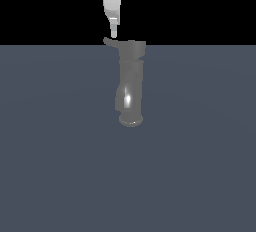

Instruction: Turn on the faucet by rotating a designated handle.

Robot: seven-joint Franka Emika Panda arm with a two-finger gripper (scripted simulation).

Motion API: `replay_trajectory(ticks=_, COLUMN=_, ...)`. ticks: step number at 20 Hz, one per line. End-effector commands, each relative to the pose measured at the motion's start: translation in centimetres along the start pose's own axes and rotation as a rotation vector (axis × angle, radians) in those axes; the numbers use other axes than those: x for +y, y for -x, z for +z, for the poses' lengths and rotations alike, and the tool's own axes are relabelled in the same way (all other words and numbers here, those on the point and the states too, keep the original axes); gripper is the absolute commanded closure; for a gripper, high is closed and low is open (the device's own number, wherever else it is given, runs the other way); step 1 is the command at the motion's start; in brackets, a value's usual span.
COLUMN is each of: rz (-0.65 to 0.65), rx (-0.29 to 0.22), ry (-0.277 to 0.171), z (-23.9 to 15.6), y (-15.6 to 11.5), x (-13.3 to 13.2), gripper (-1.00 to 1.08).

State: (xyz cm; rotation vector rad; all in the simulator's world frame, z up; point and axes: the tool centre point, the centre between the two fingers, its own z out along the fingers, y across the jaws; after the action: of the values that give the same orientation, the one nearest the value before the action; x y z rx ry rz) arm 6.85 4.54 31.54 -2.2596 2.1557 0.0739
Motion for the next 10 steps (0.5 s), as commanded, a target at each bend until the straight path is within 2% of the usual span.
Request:
replay_trajectory(ticks=1, rz=0.044, rx=0.015, ry=-0.006, z=0.7, y=0.1, x=-0.8, gripper=1.08)
replay_trajectory(ticks=10, rz=0.118, rx=0.044, ry=-0.022, z=1.8, y=0.4, x=-2.2, gripper=1.08)
